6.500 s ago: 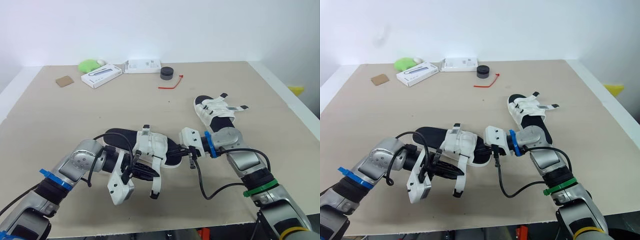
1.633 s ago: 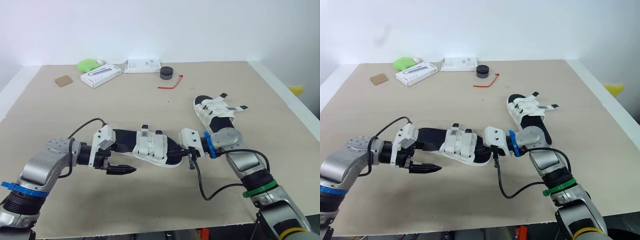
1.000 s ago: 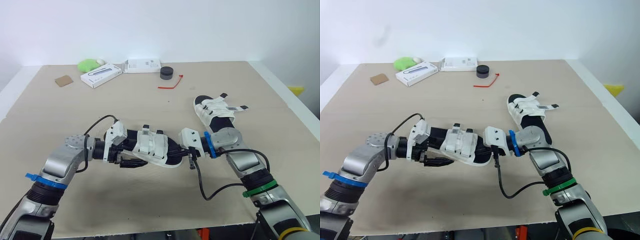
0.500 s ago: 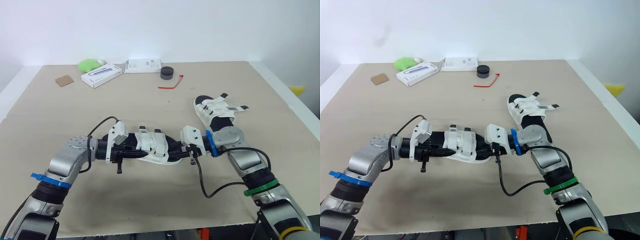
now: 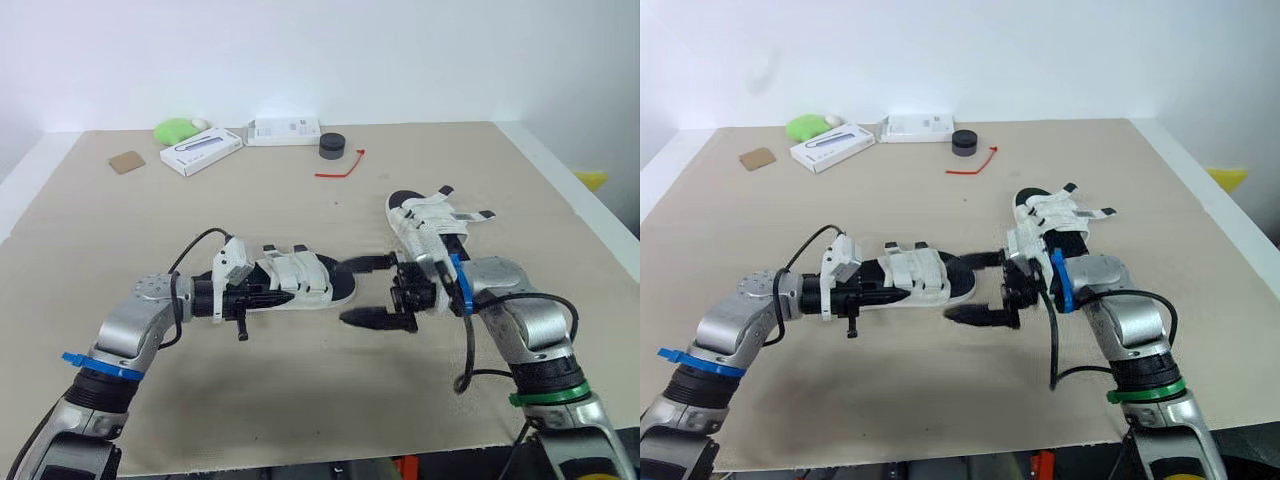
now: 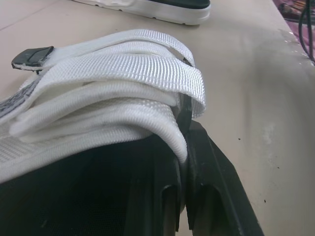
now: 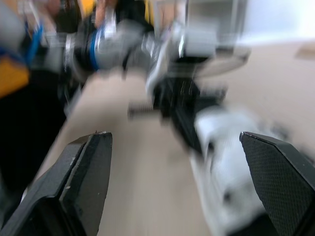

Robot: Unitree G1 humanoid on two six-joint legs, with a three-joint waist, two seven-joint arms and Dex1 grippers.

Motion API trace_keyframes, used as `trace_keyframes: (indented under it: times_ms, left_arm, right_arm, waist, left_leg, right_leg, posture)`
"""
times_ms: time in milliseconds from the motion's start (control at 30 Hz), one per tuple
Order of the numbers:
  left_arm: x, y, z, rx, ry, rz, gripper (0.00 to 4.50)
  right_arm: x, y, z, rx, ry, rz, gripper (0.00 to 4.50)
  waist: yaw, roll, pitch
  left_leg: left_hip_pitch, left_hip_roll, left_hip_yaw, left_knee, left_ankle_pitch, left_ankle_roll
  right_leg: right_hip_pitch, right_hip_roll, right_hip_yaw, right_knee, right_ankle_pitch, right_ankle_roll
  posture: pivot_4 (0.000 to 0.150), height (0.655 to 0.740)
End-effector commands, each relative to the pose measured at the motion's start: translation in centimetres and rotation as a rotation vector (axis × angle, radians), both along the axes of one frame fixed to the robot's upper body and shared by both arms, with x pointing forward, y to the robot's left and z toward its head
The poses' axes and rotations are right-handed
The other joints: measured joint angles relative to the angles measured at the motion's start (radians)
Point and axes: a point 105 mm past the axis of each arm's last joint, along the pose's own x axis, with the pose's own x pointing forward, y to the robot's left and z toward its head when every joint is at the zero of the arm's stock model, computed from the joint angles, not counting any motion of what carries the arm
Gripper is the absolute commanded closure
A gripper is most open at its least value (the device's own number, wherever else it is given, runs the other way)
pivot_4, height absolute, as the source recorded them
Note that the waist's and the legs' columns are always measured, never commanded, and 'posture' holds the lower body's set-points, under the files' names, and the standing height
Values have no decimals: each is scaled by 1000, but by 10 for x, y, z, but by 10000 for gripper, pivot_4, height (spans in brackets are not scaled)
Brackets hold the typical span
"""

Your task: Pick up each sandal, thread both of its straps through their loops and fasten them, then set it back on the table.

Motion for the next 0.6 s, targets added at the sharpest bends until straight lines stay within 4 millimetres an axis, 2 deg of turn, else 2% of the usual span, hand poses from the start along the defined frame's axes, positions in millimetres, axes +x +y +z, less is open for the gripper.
trace_keyframes:
  times_ms: [33,200,333,433,600]
  left_arm:
    - [19,9,25,-39,-132,153,45000]
    - [61,39,48,-85,-213,478,45000]
    - [95,72,60,-100,-222,775,45000]
    - [109,87,61,-124,-205,914,45000]
    - [120,97,53,-127,-170,1066,45000]
  right_arm:
    - [-1,3,18,23,-69,-4,563]
    - [9,8,14,-9,-115,-45,563]
    - [21,12,9,-35,-134,-89,563]
    - [27,16,9,-37,-144,-103,563]
    - [32,18,12,-30,-167,-104,563]
  waist:
    - [1,0,0]
    - [1,0,0]
    - [0,0,0]
    - [1,0,0]
    - [3,0,0]
  left_leg:
    - [0,0,0,0,0,0]
    - [-1,-1,1,0,0,0]
    - [-1,-1,0,0,0,0]
    - [-2,-2,0,0,0,0]
    - [-3,-4,0,0,-1,-1]
  right_leg:
    - [0,-1,0,0,0,0]
    - [0,-2,0,-1,1,1]
    - [0,-2,0,-1,4,-3]
    - [-1,-3,0,-1,4,-4]
    - [-1,-7,-1,-2,6,-3]
  posture:
    - [1500,7400]
    - [1500,7400]
    - [1500,7400]
    - [1500,7400]
    - [1500,7400]
